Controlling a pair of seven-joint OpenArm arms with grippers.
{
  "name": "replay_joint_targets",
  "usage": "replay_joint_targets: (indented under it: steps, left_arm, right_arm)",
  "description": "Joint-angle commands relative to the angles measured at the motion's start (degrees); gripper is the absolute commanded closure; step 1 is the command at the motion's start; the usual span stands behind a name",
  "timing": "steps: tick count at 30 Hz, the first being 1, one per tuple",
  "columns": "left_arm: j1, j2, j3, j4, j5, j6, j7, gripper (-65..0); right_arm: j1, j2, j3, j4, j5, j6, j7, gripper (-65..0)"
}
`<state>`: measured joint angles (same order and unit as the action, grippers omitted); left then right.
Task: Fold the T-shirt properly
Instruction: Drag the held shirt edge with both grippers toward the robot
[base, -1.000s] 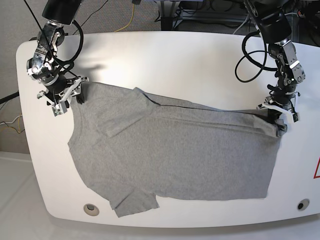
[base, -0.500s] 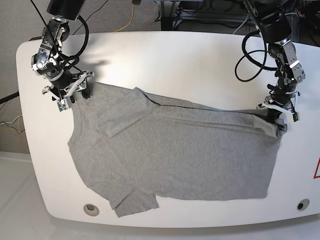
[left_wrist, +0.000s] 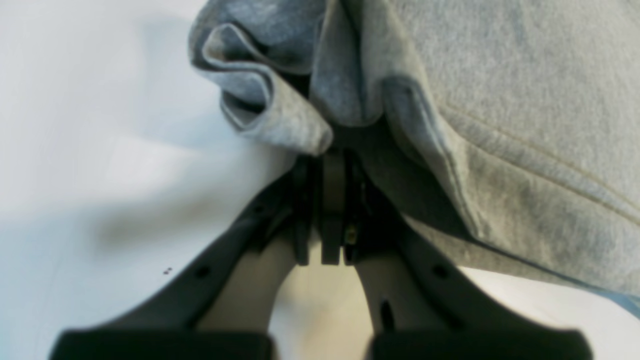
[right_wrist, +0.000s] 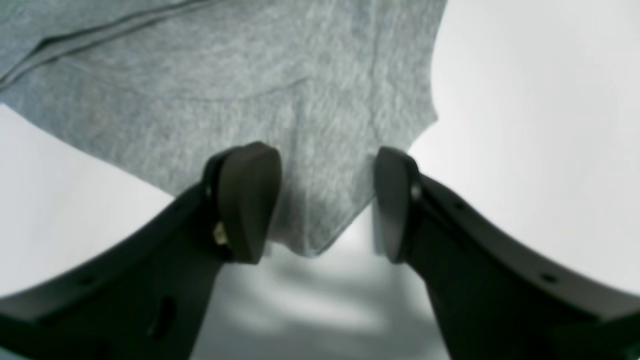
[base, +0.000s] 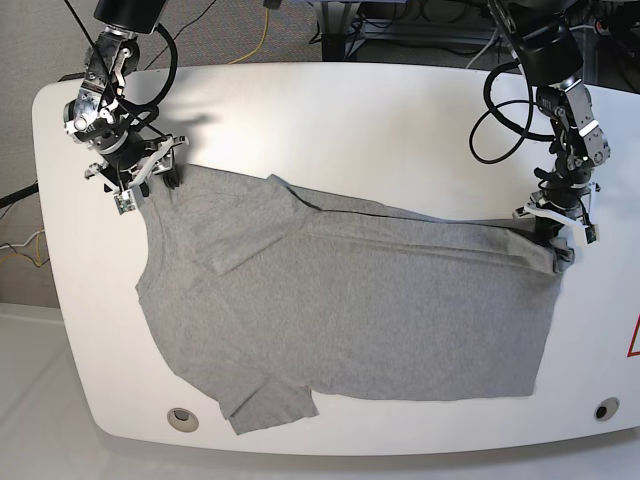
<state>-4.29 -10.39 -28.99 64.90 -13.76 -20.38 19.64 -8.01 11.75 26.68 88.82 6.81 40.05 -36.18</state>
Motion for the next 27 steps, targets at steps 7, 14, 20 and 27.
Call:
replay_joint_targets:
  steps: [7, 14, 20, 27]
  left_arm:
    - [-0.32, -0.99, -0.24, 0.81, -0.35, -0.06, -1.31, -1.0]
    - [0.21, -0.99, -0.24, 0.99, -0.53, -0.06, -1.31, -1.0]
    - [0.29, -0.99, -0.24, 0.99, -0.53, -0.06, -1.31, -1.0]
    - [0.29, -1.08, -0.33, 1.07, -0.53, -0.23, -1.31, -1.0]
  right_arm:
    - [0.41, 0.08, 0.27, 0.72, 0.88, -0.05, 1.33, -32.0]
    - [0.14, -0.72, 0.27, -0.42, 0.44, -0.05, 3.35, -32.0]
    - [0.14, -0.72, 0.09, -3.76, 0.71, -0.05, 5.72, -32.0]
    - [0.14, -0.72, 0.00, -5.34, 0.80, -0.05, 6.16, -31.6]
